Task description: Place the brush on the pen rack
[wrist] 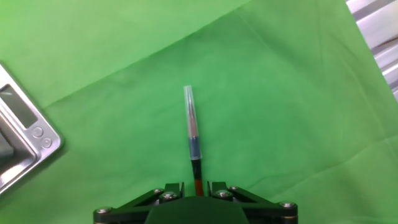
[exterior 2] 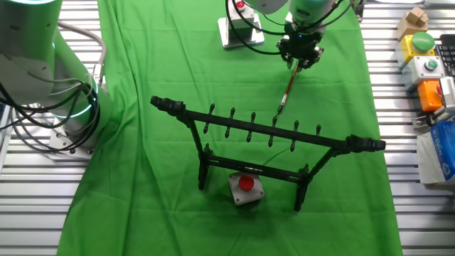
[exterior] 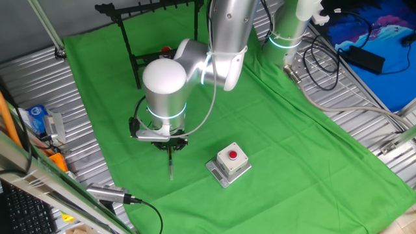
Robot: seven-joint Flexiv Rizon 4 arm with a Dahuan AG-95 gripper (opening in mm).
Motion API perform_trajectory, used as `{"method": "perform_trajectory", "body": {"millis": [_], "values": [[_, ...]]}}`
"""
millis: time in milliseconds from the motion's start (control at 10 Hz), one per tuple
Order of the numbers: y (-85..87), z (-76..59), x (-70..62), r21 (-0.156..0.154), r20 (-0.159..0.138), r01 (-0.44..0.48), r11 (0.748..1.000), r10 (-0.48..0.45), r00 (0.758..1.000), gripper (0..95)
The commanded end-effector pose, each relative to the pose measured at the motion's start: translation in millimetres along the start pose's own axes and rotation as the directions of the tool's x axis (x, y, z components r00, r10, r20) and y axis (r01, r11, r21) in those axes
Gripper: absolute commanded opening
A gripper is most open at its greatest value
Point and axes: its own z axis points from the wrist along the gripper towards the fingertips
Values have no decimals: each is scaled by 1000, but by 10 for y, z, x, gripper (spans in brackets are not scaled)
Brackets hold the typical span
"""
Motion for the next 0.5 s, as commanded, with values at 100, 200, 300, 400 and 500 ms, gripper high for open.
{"method": "perform_trajectory", "body": {"millis": [100,200,300,400,500], "values": [[-7,9,-13,-2,-2,10,1000,-10,1000,190],[-10,18,-13,-3,-4,16,1000,-16,1000,190],[-15,33,-10,-2,-6,17,1000,-17,1000,190],[-18,43,-8,-2,-4,18,1000,-18,1000,190],[-20,48,-10,-2,-2,16,1000,-16,1000,190]]}}
